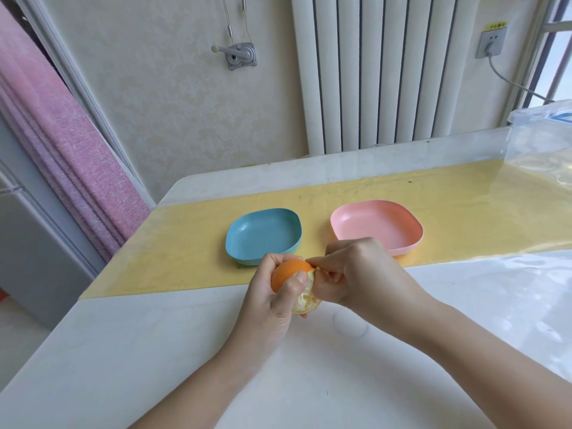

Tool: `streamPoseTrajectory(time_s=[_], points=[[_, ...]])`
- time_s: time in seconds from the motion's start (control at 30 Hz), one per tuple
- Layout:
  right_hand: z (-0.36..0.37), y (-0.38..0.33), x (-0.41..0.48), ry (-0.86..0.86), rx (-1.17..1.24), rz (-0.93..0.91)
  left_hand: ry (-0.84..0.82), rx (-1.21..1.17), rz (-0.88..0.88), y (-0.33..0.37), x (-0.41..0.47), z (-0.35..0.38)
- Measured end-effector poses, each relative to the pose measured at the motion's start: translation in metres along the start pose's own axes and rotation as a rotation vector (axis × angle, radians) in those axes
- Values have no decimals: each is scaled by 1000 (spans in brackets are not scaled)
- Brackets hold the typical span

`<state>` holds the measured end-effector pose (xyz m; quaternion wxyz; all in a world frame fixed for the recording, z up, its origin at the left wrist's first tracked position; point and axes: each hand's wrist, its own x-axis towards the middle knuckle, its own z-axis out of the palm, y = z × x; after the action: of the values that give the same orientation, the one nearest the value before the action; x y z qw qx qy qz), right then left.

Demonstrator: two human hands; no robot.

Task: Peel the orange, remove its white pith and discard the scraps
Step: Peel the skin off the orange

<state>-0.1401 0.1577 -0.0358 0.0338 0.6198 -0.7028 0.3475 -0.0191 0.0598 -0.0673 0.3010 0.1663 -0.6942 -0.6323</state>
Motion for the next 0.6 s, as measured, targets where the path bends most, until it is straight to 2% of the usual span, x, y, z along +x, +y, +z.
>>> streamPoseTrajectory(time_s=[0.17,0.3,0.37,0.47,0.6], points=[[4,0,0,68,115,63,34,-13,22,-1,-1,1],[-4,1,-1,36,292,101,49,-41,64,3,0,-1],[-5,0,-2,-21,271,104,47,-39,82,5,0,-1],[-3,-5,-1,-61,113,119,29,-44,56,5,-3,3],[-6,-9,-4,41,186,154,28,-58,41,3,-3,4]])
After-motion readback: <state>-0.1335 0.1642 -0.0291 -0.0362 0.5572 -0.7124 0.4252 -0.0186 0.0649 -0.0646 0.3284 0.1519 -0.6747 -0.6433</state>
